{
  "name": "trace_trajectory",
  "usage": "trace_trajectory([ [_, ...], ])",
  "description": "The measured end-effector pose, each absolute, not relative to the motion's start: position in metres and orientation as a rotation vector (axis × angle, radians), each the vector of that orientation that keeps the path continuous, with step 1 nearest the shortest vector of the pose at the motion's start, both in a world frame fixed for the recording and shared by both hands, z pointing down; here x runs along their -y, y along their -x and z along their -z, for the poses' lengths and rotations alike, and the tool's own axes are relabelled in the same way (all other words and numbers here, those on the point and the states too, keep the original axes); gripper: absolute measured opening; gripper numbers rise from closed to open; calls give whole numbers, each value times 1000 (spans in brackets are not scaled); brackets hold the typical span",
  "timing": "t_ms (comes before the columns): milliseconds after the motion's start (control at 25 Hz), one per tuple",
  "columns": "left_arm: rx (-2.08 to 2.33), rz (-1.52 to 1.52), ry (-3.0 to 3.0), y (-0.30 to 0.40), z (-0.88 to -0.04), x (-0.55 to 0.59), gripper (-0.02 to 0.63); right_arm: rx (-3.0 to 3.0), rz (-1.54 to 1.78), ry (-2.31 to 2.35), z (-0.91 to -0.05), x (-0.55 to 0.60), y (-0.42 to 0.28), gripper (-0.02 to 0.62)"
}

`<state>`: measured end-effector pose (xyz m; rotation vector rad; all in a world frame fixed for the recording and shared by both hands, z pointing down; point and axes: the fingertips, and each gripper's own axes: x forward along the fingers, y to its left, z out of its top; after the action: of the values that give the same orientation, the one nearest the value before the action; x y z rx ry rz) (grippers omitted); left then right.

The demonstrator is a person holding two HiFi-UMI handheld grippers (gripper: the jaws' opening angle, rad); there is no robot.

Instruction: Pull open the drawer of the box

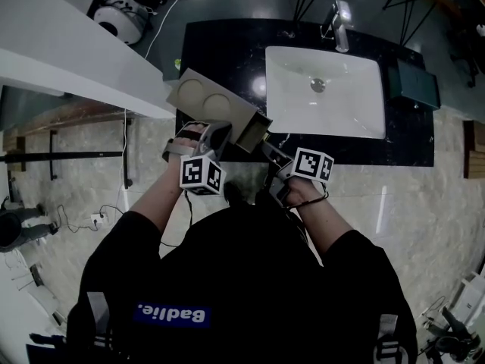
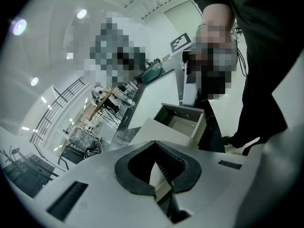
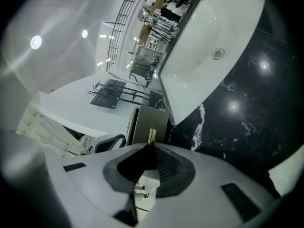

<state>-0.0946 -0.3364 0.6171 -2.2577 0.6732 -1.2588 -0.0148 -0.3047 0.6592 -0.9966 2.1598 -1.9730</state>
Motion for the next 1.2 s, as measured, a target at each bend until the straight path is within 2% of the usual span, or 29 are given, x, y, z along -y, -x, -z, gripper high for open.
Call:
trace_trajectory([
  [1200, -677, 1218, 2273, 90, -617, 344, 0, -2184, 1906, 1127, -658, 278, -29, 37],
])
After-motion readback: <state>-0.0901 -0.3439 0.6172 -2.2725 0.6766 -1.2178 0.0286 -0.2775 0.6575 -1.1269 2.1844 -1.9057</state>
